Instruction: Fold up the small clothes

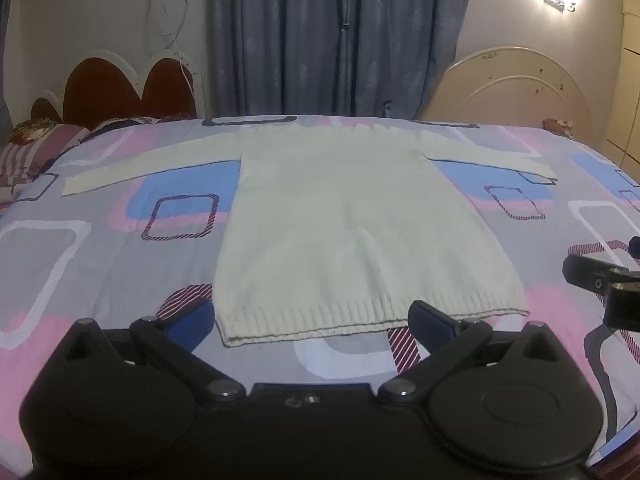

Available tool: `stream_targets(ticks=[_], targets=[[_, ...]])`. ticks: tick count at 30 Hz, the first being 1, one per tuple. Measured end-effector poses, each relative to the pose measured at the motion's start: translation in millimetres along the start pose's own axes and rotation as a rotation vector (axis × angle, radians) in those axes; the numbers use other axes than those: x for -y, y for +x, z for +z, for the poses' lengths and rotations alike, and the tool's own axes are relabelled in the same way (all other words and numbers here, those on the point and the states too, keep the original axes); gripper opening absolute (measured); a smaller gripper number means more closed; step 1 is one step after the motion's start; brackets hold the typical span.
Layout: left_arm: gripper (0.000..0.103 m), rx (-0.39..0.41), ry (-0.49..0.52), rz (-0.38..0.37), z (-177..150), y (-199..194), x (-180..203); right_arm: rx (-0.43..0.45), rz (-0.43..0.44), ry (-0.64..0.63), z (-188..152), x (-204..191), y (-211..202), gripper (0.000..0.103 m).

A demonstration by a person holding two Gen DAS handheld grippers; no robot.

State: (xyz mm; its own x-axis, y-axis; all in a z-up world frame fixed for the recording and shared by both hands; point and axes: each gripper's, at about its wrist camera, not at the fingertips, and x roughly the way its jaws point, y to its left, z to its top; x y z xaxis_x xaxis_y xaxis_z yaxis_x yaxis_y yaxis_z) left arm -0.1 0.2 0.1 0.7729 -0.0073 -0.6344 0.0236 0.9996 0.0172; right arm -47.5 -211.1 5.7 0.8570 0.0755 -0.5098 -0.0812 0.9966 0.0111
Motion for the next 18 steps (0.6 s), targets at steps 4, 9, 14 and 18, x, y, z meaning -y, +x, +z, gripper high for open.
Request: stream_targets(ticks=[4,9,14,18], targets=[[0.103,0.003,0.005,0.001,-0.7,-0.2,-0.3,-0.007,-0.002,-0.007,0.0,-0.9,0.9,0.103],[0.103,0.005,0.006,0.006,-1.3,-2.9,0.9,-0.009,-0.002,-0.004,1.1,-0.2,1.1,0.103],[0.103,0.002,0.006,0.006,-1.4,-3.2,1.3,-0.008,-0.003,-0.004,0.7,1.0,0.3,0.103],[0.103,0.001,0.005,0.01,-1.2,0.1,-1.7,-0.008,-0.004,-0.003,-0.1,-0.2,-0.8,0.103]])
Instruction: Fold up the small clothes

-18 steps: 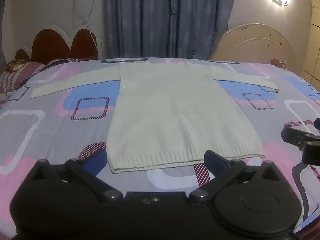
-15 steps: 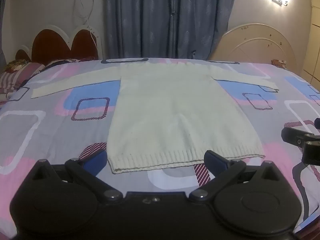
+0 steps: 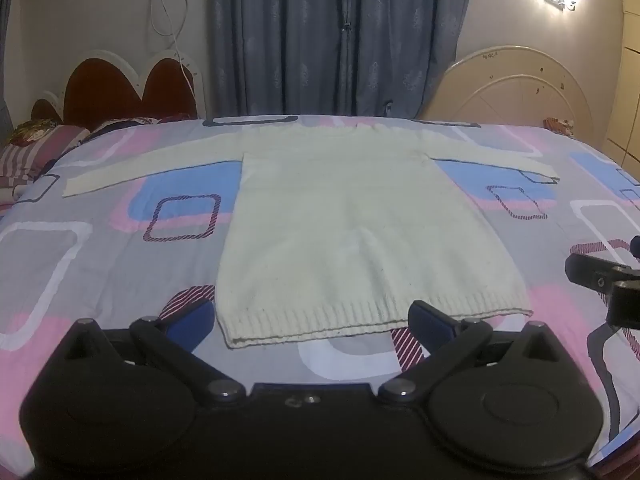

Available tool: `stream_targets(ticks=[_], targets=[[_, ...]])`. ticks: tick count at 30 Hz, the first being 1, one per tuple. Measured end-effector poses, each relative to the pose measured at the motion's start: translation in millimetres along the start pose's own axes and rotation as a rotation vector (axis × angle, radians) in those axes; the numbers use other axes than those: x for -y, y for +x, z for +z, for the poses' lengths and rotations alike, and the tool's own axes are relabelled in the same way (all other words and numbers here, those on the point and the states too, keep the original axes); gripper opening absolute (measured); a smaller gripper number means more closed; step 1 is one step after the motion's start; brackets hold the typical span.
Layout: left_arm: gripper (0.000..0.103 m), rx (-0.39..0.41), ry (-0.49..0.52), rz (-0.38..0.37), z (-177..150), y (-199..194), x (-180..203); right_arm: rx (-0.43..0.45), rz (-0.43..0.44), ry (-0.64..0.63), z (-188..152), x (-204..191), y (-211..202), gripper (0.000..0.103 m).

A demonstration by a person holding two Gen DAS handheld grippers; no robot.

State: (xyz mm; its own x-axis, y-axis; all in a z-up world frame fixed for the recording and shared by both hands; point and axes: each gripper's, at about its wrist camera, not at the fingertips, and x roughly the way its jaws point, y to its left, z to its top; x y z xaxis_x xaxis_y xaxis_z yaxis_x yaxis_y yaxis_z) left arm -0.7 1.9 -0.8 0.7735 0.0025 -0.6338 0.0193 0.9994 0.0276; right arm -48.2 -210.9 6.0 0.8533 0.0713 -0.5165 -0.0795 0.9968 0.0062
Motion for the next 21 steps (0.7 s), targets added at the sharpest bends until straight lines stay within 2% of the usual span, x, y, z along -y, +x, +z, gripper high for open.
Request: stream_targets(ticks=[21], targets=[[0.103,-0.01,-0.011,0.015,0.3,4.9,0.8,-0.004,0.006,-0.004,1.0,-1.5,5.8,0.103]])
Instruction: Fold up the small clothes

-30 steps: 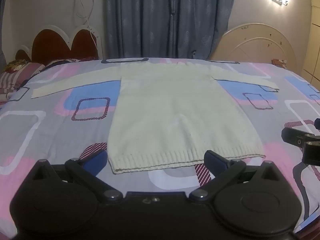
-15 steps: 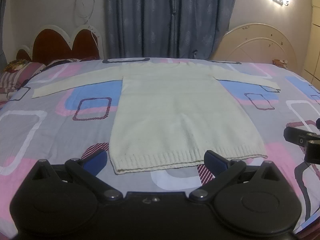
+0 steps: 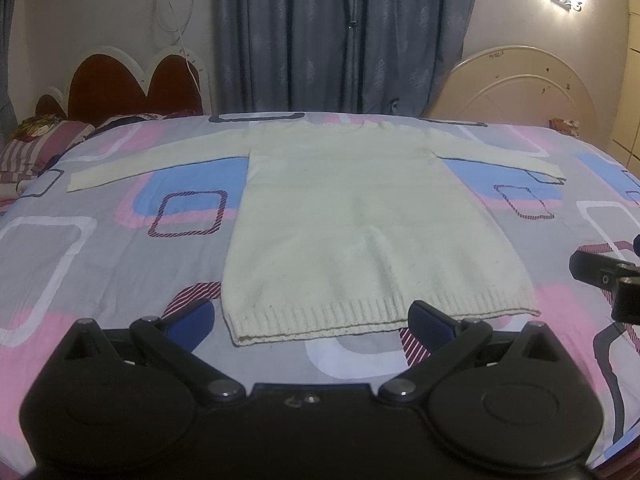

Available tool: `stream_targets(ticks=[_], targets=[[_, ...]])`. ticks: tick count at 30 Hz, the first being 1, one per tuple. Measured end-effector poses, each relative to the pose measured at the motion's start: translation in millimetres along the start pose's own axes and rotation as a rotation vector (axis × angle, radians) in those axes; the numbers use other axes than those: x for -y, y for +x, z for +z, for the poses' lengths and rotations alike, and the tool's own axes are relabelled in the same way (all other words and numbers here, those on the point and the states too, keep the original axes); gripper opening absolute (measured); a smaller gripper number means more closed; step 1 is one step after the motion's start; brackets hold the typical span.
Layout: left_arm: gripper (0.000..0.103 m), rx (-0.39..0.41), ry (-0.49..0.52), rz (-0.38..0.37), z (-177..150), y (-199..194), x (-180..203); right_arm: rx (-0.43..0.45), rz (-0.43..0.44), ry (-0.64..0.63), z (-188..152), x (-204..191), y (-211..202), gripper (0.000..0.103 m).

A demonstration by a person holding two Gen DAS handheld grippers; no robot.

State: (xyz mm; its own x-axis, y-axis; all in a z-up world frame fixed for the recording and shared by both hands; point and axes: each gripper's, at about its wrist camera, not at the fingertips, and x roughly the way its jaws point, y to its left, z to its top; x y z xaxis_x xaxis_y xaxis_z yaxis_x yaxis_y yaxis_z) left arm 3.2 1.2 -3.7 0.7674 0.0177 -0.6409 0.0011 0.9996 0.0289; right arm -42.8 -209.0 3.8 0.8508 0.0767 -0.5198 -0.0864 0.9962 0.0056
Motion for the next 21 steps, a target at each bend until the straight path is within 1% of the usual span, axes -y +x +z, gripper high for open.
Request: stream_targets(ticks=[21], targets=[[0.103,-0.007,-0.005,0.005,-0.2,2.7,-0.5,-0.005,0.009,0.0,0.3,-1.3,8.0,0.103]])
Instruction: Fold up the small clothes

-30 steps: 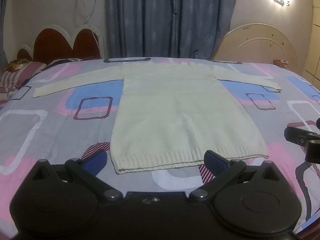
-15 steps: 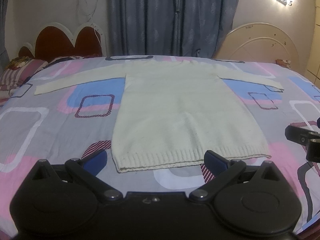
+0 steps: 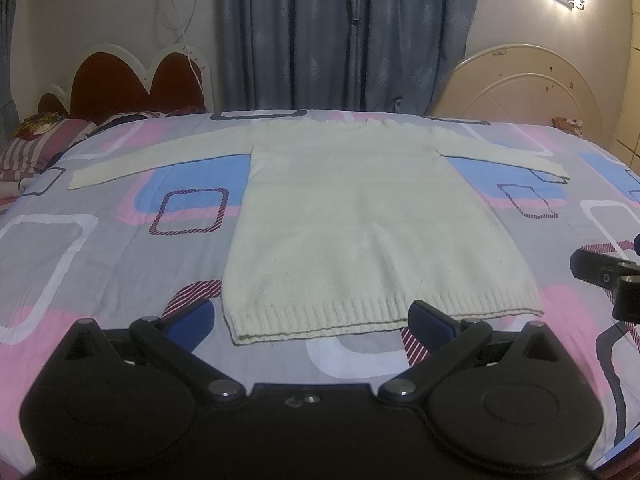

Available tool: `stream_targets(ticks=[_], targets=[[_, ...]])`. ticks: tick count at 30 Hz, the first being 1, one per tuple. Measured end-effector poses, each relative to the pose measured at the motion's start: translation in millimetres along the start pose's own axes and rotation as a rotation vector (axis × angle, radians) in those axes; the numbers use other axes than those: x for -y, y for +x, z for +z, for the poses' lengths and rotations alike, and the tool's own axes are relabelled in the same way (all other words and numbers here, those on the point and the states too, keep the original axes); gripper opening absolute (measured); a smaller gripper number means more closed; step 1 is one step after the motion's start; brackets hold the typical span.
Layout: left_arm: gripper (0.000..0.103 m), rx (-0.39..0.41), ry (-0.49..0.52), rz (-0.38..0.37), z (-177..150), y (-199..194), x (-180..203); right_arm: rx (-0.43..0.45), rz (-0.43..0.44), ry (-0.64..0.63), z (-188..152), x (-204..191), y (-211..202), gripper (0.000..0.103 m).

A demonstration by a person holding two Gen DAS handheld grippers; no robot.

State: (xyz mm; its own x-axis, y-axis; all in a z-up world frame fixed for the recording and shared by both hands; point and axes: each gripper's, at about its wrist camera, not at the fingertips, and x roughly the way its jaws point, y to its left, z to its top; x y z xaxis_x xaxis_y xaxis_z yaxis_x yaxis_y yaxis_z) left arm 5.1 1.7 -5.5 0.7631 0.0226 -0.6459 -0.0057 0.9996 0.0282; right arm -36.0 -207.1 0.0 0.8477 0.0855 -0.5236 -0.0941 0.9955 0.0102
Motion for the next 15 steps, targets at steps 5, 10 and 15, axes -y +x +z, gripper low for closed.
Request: stream_targets(ticks=[5,10,15], targets=[[0.103,0.0,0.0,0.002,0.4,0.1,0.3,0.001,0.002,0.002,-0.3,0.5,-0.1,0.103],[0.103,-0.002,0.001,0.003,1.0,0.5,0.1,0.002,0.003,0.002,-0.8,1.0,-0.7,0.103],[0.103,0.0,-0.001,0.003,0.6,0.5,0.9,0.003,0.005,0.0,-1.1,1.1,-1.4,0.103]])
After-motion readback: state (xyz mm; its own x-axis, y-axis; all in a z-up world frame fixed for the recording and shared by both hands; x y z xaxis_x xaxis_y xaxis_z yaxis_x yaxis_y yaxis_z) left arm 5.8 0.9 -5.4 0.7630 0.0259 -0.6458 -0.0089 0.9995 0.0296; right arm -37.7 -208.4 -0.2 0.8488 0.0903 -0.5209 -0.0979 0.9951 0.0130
